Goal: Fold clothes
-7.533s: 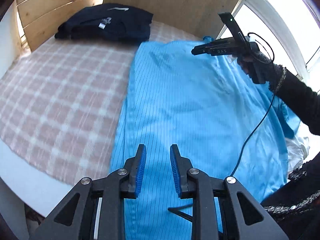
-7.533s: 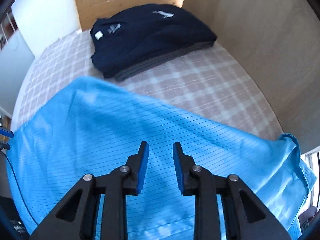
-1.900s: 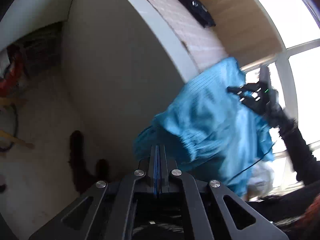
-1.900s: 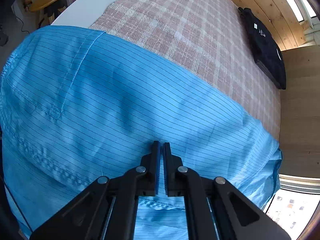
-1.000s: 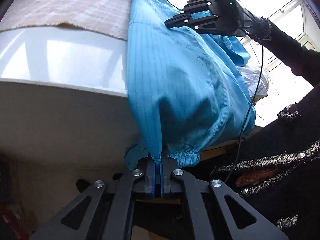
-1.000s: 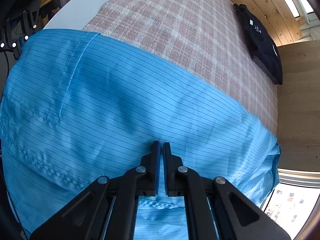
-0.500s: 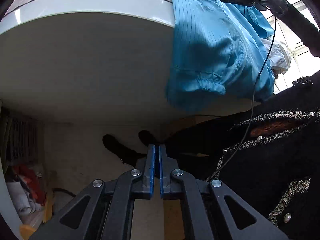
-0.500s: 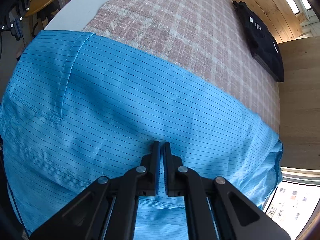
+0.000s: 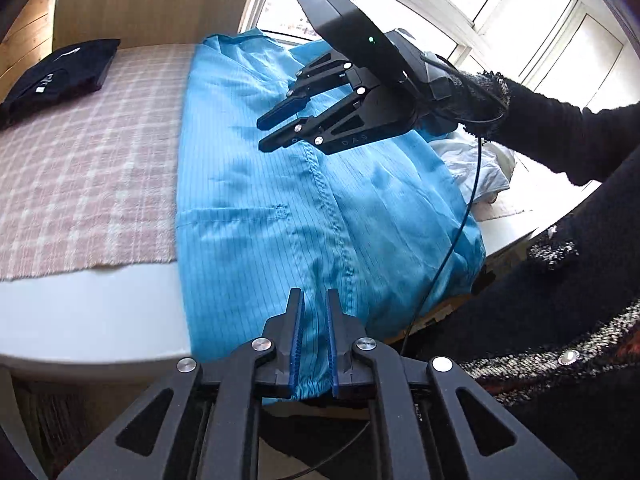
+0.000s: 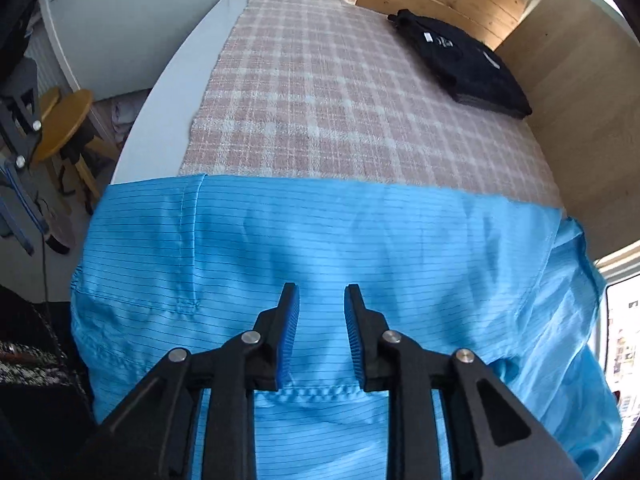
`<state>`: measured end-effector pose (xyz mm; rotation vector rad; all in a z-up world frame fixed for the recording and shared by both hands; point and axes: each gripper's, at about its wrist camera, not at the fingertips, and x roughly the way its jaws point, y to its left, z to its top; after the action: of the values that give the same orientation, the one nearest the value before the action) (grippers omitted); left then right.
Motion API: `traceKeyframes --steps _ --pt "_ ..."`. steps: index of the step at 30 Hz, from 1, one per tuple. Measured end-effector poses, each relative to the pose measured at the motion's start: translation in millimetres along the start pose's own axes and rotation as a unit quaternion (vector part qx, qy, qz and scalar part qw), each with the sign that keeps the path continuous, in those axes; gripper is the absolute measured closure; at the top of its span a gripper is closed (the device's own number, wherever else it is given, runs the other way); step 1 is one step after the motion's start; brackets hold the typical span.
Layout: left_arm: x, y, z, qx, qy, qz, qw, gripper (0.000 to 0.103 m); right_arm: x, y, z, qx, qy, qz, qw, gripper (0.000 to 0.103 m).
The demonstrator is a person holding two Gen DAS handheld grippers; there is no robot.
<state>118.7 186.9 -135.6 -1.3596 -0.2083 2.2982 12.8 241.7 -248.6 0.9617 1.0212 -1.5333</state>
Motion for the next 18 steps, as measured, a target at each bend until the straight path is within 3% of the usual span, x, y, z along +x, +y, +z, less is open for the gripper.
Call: traceKeyframes --steps 4,7,10,13,16,18 --pt "47 7 14 0.033 0.071 0.012 0.9968 0.095 0 -45 -16 0.072 -0.003 0.01 0.997 0.08" --pt "59 14 18 0.053 0.105 0.001 0.9931 0.095 -36 -92 -43 0.179 -0.042 -0.006 0.983 0.08" --pt "51 17 32 0.083 0.111 -0.004 0.9903 0.095 -64 -142 -78 0.28 -0.061 -0.055 0.957 0.08" --pt "38 23 61 0.108 0.085 -0.011 0.9904 0.093 -78 -179 -120 0.365 -0.051 -0.101 0.924 0.08" --pt "37 36 97 0.125 0.061 -0.012 0.9902 0.087 -80 -207 -150 0.429 -0.032 -0.13 0.893 0.08" --pt "44 53 125 0.128 0.057 -0.003 0.9901 0.087 -80 -217 -160 0.454 -0.029 -0.137 0.88 0.08"
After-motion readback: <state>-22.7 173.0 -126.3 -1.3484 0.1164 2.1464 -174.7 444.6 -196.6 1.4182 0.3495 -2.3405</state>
